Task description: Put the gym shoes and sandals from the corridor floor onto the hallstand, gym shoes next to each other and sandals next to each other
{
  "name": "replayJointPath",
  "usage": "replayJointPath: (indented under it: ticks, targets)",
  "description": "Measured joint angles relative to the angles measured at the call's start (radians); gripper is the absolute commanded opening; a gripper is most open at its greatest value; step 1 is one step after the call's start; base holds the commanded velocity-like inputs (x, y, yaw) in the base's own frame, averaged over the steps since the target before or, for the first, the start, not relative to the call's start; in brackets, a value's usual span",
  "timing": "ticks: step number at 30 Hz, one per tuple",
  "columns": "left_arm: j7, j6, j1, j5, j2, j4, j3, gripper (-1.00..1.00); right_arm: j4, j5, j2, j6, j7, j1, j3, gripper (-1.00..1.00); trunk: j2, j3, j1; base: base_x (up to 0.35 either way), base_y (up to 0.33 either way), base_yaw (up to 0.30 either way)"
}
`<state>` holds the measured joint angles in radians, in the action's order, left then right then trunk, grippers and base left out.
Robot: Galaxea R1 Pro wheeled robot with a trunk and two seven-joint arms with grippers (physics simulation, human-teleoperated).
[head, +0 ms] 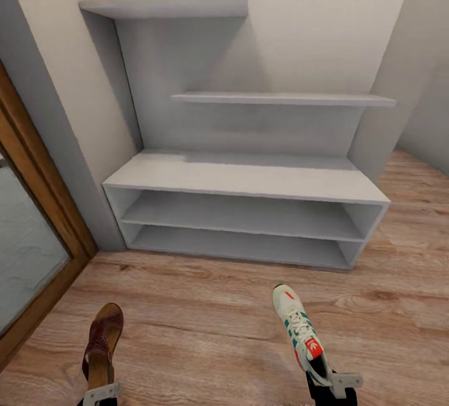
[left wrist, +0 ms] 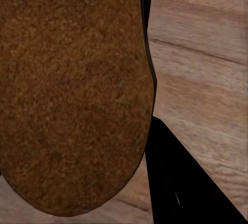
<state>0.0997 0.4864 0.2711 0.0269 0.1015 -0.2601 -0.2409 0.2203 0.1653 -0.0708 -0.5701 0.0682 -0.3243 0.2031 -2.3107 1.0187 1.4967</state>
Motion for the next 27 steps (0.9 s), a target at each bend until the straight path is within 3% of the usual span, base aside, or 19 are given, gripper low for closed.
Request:
replayJointPath:
  ticks: [7, 27]
  targets:
    - [0.0, 0.0, 0.0, 0.0, 0.0, 0.0, 0.0, -1.0, 0.0, 0.0, 0.0, 0.0, 0.0, 0.0, 0.0, -1.0, 0.0, 0.0, 0.0, 0.0, 0.13, -0.297]
    - [0.0, 0.0, 0.0, 0.0, 0.0, 0.0, 0.0, -1.0, 0.0, 0.0, 0.0, 0.0, 0.0, 0.0, 0.0, -1.0, 0.0, 0.0, 0.0, 0.0, 0.004, -0.297]
